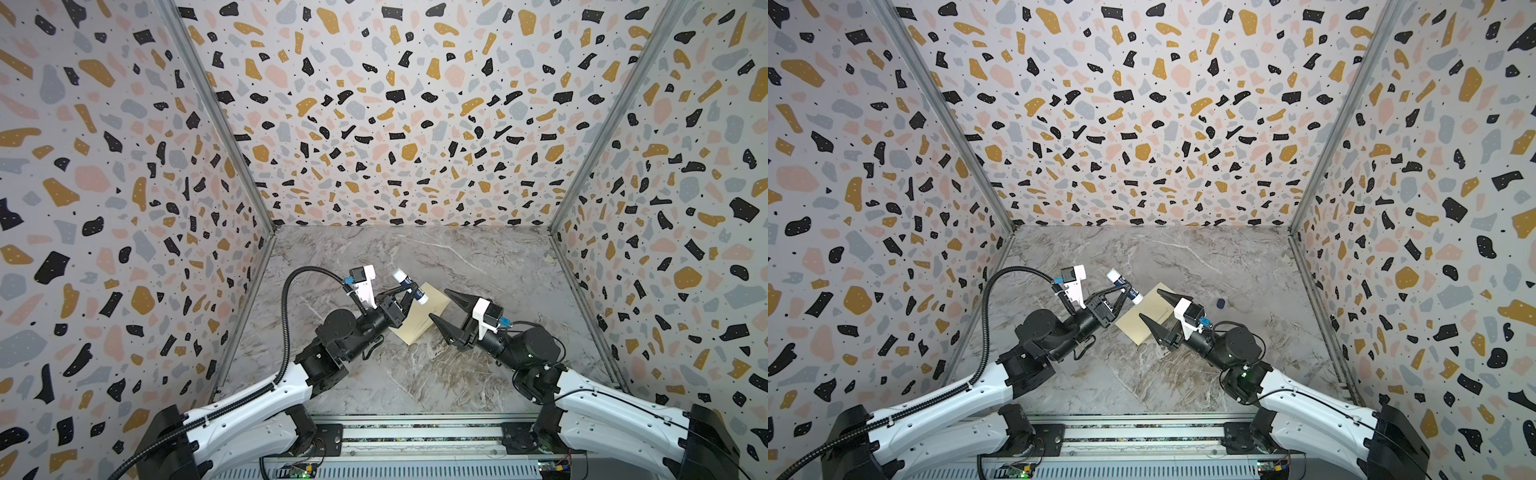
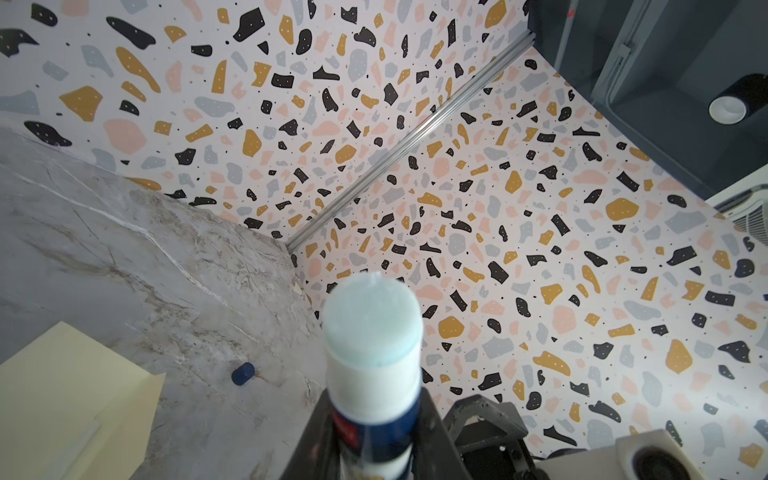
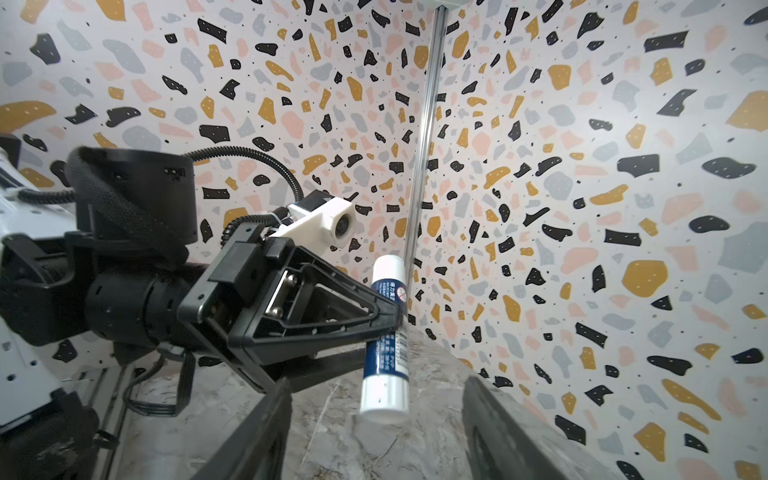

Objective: Place the letter into the envelope and seal it

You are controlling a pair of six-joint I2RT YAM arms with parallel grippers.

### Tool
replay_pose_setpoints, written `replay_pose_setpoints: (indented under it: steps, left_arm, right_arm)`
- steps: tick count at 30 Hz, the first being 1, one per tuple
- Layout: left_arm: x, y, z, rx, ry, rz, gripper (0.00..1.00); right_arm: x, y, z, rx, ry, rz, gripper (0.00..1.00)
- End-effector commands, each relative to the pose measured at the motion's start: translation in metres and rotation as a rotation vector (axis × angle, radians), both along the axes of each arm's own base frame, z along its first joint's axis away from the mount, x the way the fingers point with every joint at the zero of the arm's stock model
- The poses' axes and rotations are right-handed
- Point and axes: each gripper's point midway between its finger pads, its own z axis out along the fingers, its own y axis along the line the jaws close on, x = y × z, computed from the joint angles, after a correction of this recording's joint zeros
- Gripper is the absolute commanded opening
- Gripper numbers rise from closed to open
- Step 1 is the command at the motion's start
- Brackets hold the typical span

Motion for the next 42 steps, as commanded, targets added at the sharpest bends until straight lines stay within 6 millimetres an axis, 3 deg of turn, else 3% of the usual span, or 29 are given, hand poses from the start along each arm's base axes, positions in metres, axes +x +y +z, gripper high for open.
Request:
replay_pose_setpoints:
  steps: [1, 10, 23, 42]
  left_arm:
    - [-0.001, 0.004, 0.035, -0.137, -0.007, -0.008, 0.0]
    - [-0.003, -0.001, 0.034, -0.159, 0.022, -0.042, 0.0]
    - [-0.005, -0.002, 0.035, -0.17, 0.027, -0.061, 0.0]
    - [-0.006, -0.005, 0.033, -0.175, 0.038, -0.074, 0.0]
  right_arm:
    - [0.007, -0.012, 0.02, 0.039, -0.113, -0.142, 0.67]
    - [0.008, 0.014, 0.017, -0.022, -0.186, -0.195, 0.64]
    - [0.018, 0.02, 0.021, -0.005, -0.204, -0.25, 0.48]
    - [0.028, 0.036, 0.015, -0.034, -0.202, -0.258, 0.37]
